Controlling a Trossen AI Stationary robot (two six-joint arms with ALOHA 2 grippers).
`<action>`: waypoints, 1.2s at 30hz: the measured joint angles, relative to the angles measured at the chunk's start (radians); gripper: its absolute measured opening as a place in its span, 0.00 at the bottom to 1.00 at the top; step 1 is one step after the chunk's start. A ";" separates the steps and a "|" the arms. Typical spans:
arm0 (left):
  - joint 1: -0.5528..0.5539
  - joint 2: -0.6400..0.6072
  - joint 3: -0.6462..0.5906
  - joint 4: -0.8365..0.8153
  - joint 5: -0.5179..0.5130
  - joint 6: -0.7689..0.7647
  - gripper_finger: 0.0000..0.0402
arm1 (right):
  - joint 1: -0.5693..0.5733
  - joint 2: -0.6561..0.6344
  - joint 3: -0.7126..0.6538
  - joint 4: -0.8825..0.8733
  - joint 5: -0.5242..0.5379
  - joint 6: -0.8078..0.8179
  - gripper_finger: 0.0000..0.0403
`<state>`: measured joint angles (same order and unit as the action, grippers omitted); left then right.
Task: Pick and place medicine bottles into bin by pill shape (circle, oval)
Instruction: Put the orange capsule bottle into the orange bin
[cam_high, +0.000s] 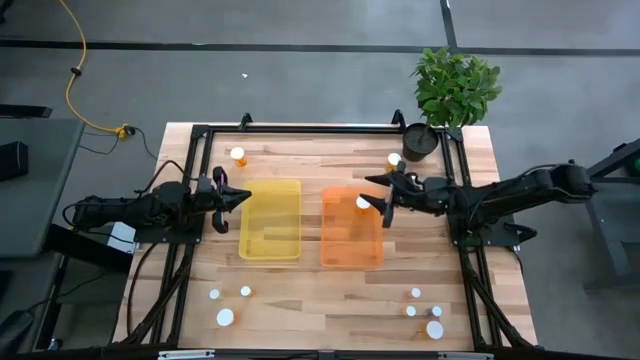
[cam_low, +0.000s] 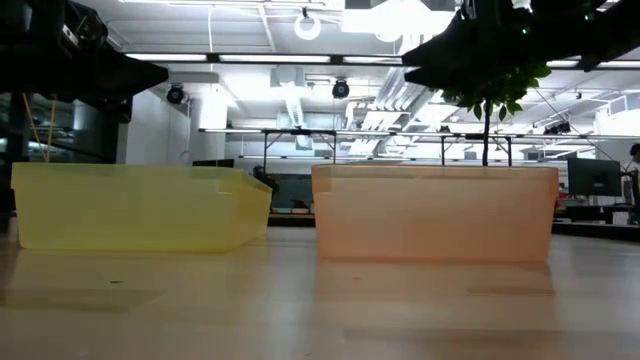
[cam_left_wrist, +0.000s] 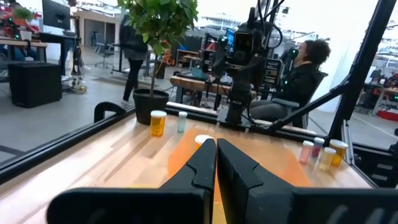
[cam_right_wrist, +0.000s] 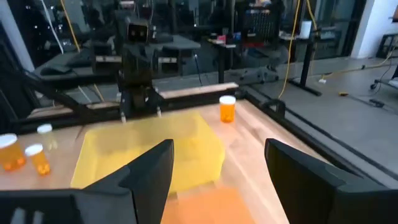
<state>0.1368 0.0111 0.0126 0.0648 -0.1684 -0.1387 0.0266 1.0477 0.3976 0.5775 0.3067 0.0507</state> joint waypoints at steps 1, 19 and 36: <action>0.000 0.000 0.000 -0.001 0.000 0.001 0.01 | 0.000 0.000 -0.001 -0.001 -0.001 -0.004 0.61; 0.001 0.110 0.110 -0.109 -0.459 0.008 0.43 | 0.000 0.000 -0.001 0.011 -0.011 0.028 0.61; 0.430 0.819 0.578 -0.549 -0.445 -0.090 0.77 | 0.000 0.000 -0.001 0.011 -0.011 0.046 0.61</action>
<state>0.5670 0.8298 0.5904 -0.4840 -0.6138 -0.2284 0.0269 1.0473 0.3965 0.5880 0.2955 0.0967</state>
